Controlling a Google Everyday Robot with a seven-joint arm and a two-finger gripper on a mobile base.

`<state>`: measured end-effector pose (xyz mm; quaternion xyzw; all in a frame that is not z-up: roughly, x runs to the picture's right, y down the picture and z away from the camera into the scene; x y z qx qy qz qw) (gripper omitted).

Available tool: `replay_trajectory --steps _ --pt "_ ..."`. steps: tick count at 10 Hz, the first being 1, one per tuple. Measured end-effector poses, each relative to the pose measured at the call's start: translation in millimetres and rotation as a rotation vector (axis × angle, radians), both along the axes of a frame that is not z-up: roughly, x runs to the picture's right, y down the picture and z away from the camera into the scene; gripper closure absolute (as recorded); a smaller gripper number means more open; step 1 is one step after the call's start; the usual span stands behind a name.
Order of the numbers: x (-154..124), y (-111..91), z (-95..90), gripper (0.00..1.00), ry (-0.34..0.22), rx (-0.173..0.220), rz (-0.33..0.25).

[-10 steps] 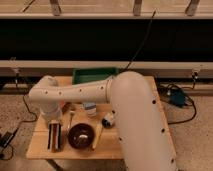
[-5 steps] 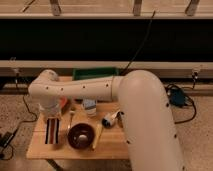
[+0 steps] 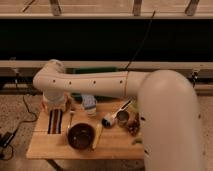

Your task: Wipe purple bowl with eraser

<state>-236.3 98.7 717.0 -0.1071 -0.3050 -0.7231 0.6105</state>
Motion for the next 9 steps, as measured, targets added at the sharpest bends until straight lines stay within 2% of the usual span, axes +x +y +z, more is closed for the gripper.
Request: replay_trajectory --steps 2,5,7,9 --pt "32.5 -17.0 -4.1 1.0 0.038 0.044 0.035" --pt "84.6 -29.6 -6.3 1.0 0.115 0.08 0.077" --pt "112.9 -27.0 -6.7 1.0 0.158 0.081 0.087" --pt "136.2 -13.7 -6.8 1.0 0.196 0.06 0.092"
